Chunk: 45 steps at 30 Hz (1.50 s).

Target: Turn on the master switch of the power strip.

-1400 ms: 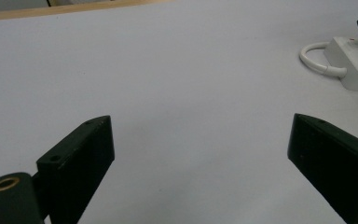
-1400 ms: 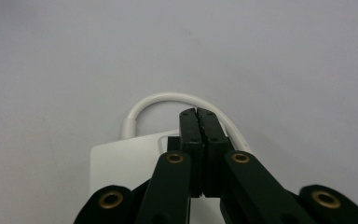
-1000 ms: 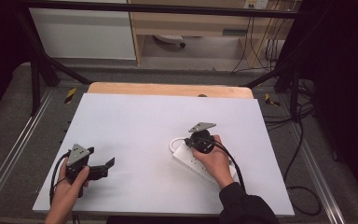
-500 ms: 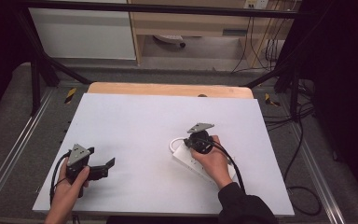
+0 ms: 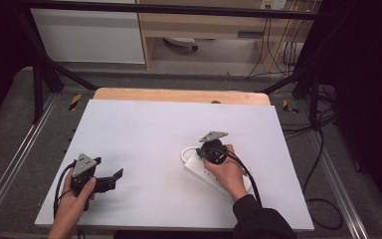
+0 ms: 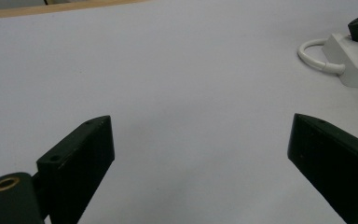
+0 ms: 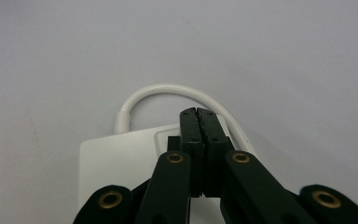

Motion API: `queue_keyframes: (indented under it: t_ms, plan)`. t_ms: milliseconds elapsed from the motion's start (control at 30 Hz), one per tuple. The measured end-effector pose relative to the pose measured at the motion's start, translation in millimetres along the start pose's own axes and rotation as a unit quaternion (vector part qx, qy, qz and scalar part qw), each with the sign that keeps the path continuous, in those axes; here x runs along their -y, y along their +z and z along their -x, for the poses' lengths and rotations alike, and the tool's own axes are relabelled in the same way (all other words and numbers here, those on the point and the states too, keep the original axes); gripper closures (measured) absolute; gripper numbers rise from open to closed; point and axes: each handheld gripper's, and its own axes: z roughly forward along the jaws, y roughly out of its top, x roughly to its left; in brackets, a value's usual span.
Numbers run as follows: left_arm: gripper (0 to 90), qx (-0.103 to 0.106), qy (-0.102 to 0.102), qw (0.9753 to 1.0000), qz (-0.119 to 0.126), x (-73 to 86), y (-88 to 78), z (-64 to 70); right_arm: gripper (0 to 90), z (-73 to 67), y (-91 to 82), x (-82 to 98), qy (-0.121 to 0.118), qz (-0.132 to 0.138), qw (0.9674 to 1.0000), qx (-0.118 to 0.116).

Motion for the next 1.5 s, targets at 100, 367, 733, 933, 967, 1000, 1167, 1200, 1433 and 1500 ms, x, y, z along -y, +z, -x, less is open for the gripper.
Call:
queue_keyframes:
  t_ms: [100,367,733,933,967,1000,1167,1200,1433,1500]
  plan:
    - [7.2,0.001,-0.001,1.0000,0.000,0.1,0.3,0.5,90.0,-0.2,0.5,0.1,-0.001,-0.001,1.0000,0.000]
    - [7.1,0.001,0.000,1.0000,-0.001,0.2,0.6,0.6,90.0,0.1,0.5,0.1,-0.001,-0.002,1.0000,0.000]
    - [7.2,0.000,0.002,1.0000,-0.004,0.4,0.8,0.6,90.0,-0.8,0.1,0.4,-0.004,-0.002,1.0000,-0.001]
    - [7.2,0.000,0.003,1.0000,-0.004,0.5,0.8,0.7,90.0,-0.9,0.1,0.7,-0.004,-0.001,1.0000,-0.001]
    - [7.1,0.000,0.003,1.0000,-0.004,0.5,0.8,0.7,90.0,-1.0,0.1,0.8,-0.005,-0.001,1.0000,0.000]
    - [7.2,0.000,0.003,1.0000,-0.004,0.5,0.8,0.7,90.0,-1.1,0.2,0.8,-0.006,0.000,1.0000,0.000]
    - [7.2,0.001,0.003,1.0000,-0.005,0.5,0.8,0.8,90.0,-1.3,0.0,0.9,-0.008,-0.001,1.0000,0.001]
    - [7.2,0.001,0.003,1.0000,-0.005,0.6,0.8,0.8,90.0,-1.3,0.0,0.9,-0.008,-0.001,1.0000,0.001]
    - [7.2,0.001,0.004,1.0000,-0.006,0.6,1.0,1.0,90.0,-1.5,-0.6,0.5,-0.009,-0.005,0.9999,0.001]
    - [7.1,0.001,0.004,1.0000,-0.006,0.7,1.0,1.0,90.0,-1.6,-0.6,0.3,-0.009,-0.005,0.9999,0.001]
